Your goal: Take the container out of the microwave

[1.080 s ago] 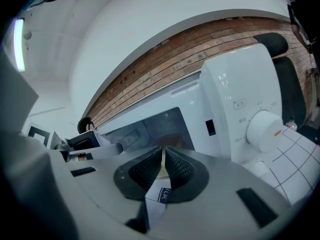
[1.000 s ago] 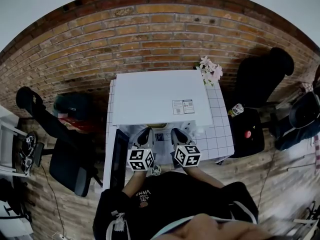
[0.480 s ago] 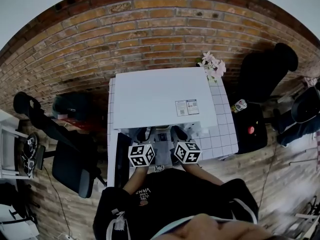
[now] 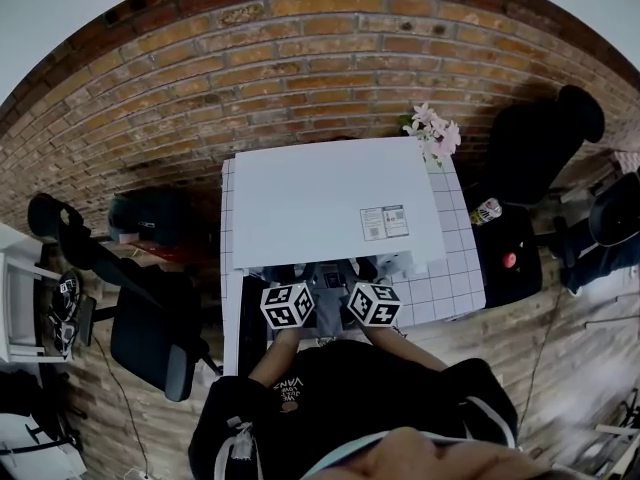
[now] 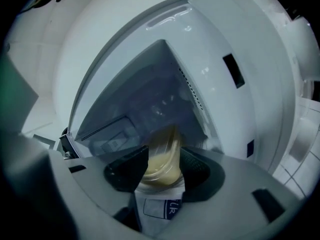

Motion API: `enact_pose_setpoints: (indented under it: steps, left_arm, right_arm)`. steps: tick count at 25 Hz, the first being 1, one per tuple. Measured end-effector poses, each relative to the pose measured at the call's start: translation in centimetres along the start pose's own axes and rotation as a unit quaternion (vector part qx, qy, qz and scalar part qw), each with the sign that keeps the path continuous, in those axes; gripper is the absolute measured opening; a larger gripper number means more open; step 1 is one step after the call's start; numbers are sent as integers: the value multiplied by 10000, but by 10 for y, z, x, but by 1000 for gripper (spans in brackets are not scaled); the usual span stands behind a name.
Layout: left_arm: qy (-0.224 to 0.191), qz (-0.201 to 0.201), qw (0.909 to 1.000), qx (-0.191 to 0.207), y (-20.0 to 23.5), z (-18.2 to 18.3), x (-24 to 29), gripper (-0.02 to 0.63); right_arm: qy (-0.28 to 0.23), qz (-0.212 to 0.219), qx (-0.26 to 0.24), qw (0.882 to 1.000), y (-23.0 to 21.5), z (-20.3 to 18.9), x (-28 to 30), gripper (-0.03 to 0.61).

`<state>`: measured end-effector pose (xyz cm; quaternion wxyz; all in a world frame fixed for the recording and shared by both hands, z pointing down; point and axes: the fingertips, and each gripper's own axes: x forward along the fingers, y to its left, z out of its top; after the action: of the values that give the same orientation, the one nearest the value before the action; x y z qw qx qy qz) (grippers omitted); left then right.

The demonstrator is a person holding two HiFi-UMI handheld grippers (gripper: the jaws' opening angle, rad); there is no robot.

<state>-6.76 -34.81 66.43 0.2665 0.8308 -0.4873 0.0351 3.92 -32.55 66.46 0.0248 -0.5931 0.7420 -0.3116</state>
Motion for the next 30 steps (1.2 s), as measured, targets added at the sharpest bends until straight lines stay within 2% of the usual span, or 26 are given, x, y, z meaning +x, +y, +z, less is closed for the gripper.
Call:
enact_pose_setpoints:
  steps: [7, 11, 17, 21, 26, 30]
  left_arm:
    - [240, -104, 9995, -202, 5, -9, 15, 225]
    - [250, -159, 9993, -238, 5, -11, 21, 225]
    - [158, -120, 9993, -323, 10, -7, 23, 238]
    - [177, -274, 9973, -657, 10, -11, 25, 242]
    - [231, -431, 9951, -865, 5, -14, 26, 242]
    - [277, -459, 9948, -867, 1, -19, 25, 241]
  right_arm:
    - [55, -101, 168, 9998, -2, -5, 16, 179]
    - [86, -183, 321, 9993, -7, -7, 25, 179]
    - [101, -82, 483, 9987, -5, -9, 32, 179]
    - [82, 5, 542, 9985, -5, -9, 34, 179]
    - [107, 76, 486, 9987, -5, -9, 33, 179]
    - [210, 128, 372, 9990, -3, -12, 33, 179]
